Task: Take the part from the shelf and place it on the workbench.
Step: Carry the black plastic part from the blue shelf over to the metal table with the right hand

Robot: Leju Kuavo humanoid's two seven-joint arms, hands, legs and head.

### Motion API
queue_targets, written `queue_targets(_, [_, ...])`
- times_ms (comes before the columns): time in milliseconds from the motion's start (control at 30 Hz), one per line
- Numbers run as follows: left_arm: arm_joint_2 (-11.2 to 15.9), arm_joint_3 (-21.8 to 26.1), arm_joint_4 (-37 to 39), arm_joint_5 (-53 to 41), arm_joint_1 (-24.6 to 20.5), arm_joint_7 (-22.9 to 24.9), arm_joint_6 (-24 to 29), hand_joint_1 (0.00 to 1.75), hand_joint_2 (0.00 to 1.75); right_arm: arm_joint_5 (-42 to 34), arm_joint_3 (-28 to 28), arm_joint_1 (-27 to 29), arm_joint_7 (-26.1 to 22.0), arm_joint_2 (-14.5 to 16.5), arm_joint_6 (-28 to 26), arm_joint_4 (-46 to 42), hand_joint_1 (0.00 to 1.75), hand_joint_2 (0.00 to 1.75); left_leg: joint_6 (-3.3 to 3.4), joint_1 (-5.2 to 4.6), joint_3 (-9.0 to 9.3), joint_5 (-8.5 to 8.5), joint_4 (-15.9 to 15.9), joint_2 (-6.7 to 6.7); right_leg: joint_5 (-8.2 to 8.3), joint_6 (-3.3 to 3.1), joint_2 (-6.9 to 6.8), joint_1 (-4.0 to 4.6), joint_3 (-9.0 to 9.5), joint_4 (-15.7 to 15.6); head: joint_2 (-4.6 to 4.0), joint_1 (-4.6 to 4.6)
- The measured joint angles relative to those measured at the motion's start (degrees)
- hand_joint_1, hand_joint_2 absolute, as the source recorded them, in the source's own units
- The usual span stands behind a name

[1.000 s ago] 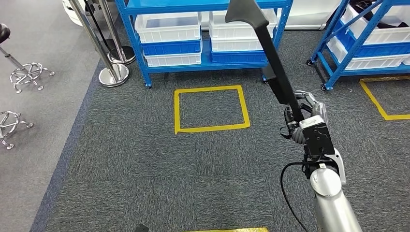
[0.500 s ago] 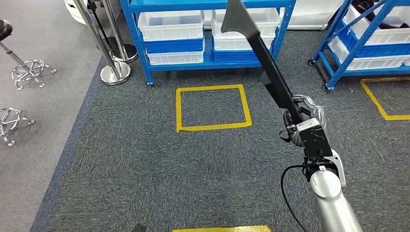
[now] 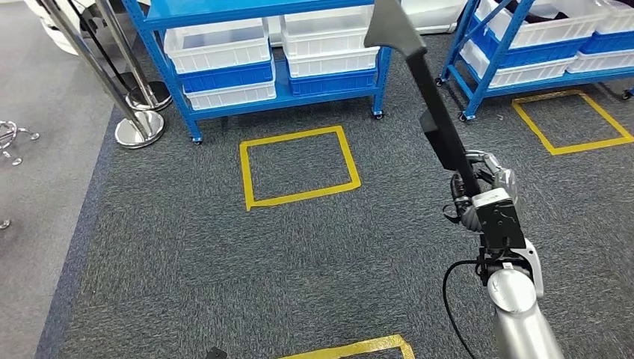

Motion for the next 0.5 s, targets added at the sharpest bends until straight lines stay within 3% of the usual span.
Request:
queue_targets(33, [0.0,0.15,0.01,0.05,0.07,0.01,0.01,0.0,1.75,-0.15,-0.51,0.03,0.07,-0.06,-0.01,-0.09,1.75,1.75,0.1,-0.1,0.48,-0.03,-0.95,-0.42,0.25,0.38,0.59,-0.27,-0.1,-0.22,0.0,-0.01])
queue_targets(100, [-0.03,0.34,0.0,0.17,0.14,0.08,-0.02,0.0,1.75,-0.32,-1.46,0.24,0.32,-0.5,0.07,-0.33,1.75,1.75,0.24,-0.18,1.13,0.54,-2.42,0.64,0.75,1.26,1.65,-0.68,-0.21,-0.78,0.0,-0.02])
queue_targets(167, [-0.09,0.43,-0.01,0.33,0.07,0.16,-0.07,0.0,1.75,-0.5,-2.34,0.26,0.63,-1.29,0.3,-0.72,1.75,1.75,0.42,-0.04,1.99,1.47,-4.51,2.19,-0.09,1.71,-0.33,-0.34,-0.72,0.07,0.0,0.03])
queue_targets(233, [-0.15,0.58,0.0,0.57,0.08,0.24,-0.14,0.0,1.75,-0.81,-2.9,0.01,0.84,-1.78,0.68,-0.99,1.75,1.75,0.51,-0.1,2.31,1.95,-5.46,3.78,-3.18,1.73,-3.47,0.13,-2.91,4.86,0.0,0.1])
queue_targets(300, [-0.19,0.75,0.01,0.79,0.2,0.32,-0.18,0.0,1.75,-1.01,-3.05,0.2,0.96,-1.93,1.01,-1.15,1.75,1.75,0.63,-0.16,2.07,1.8,-5.19,5.41,-5.8,1.85,-4.4,0.21,-5.57,10.8,0.0,0.12])
queue_targets(333, [-0.21,0.83,0.01,0.85,0.25,0.34,-0.2,0.0,1.75,-1.03,-3.11,0.47,0.98,-2.03,1.09,-1.25,1.75,1.75,0.62,-0.16,1.92,1.65,-4.93,6.2,-5.77,1.99,-4.6,0.18,-5.98,11.92,0.0,0.11])
queue_targets(367, [-0.27,0.87,0.01,0.88,0.26,0.34,-0.21,0.0,1.75,-1.03,-3.2,0.69,1.0,-2.18,1.11,-1.36,1.75,1.75,0.58,-0.13,1.75,1.45,-4.59,6.95,-4.78,2.15,-4.87,0.11,-5.42,11.07,0.0,0.11])
queue_targets(433, [-0.44,1.04,0.01,0.9,0.25,0.35,-0.22,0.0,1.75,-1.06,-3.48,0.83,1.03,-2.51,1.12,-1.76,1.75,1.75,0.23,-0.11,1.35,0.85,-3.56,8.27,-1.87,2.36,-6.83,0.12,-1.95,4.9,0.0,0.13])
queue_targets(500, [-0.54,1.29,0.01,0.96,0.22,0.35,-0.22,0.0,1.75,-1.13,-3.68,0.87,1.07,-2.72,1.13,-2.23,1.75,1.75,-0.32,-0.39,1.02,0.04,-2.27,9.41,-0.46,1.76,-8.56,0.33,0.53,0.07,0.0,0.1])
